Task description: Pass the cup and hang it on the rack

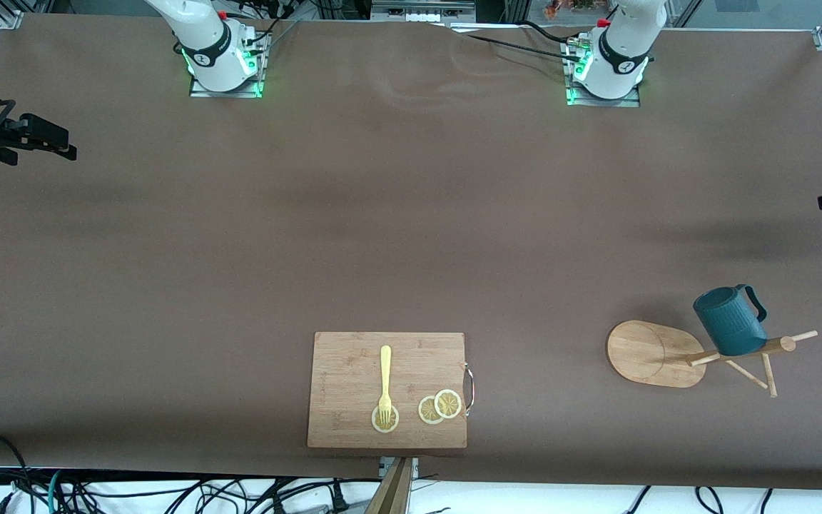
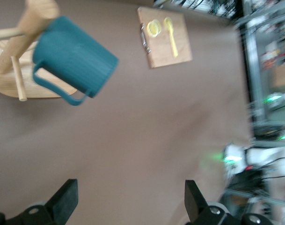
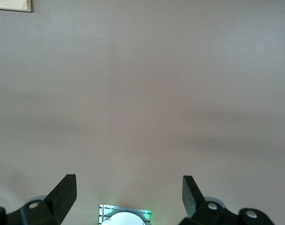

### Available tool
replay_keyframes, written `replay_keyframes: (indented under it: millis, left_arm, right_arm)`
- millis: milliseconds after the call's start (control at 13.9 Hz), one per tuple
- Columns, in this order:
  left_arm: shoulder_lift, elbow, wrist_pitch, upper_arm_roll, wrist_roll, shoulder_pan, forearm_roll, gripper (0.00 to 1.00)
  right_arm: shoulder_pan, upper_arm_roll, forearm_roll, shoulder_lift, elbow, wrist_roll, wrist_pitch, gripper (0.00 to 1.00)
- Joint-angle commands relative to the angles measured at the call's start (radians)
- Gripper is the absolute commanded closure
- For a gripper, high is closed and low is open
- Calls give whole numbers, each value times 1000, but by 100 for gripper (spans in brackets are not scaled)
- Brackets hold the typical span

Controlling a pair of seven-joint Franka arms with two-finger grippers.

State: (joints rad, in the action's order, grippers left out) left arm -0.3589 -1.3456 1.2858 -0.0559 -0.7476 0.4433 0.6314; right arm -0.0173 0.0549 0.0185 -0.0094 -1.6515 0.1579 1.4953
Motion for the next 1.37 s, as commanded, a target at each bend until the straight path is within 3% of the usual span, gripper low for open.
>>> replay_keyframes:
  millis: [0,431,647,1006,1293]
  left_arm:
    - [234,-184,99,-84,66,-191,-131,0]
    - [419,-234,112,-84,573,-494,-407,0]
    - [471,-319,171,-76,706,-592,-560,0]
    - [466,-369,256,-67,757,-597,-633,0]
    - [423,-294,256,-71,743,-586,-618,0]
  right_arm:
    - [-6,3,15,2,13,-5,-16,0]
    - [-7,6,15,3,12,-3,-18,0]
    - [-6,6,14,2,12,-3,-17,0]
    - [-6,6,11,2,12,-3,-13,0]
    - [-6,6,11,2,12,-3,-15,0]
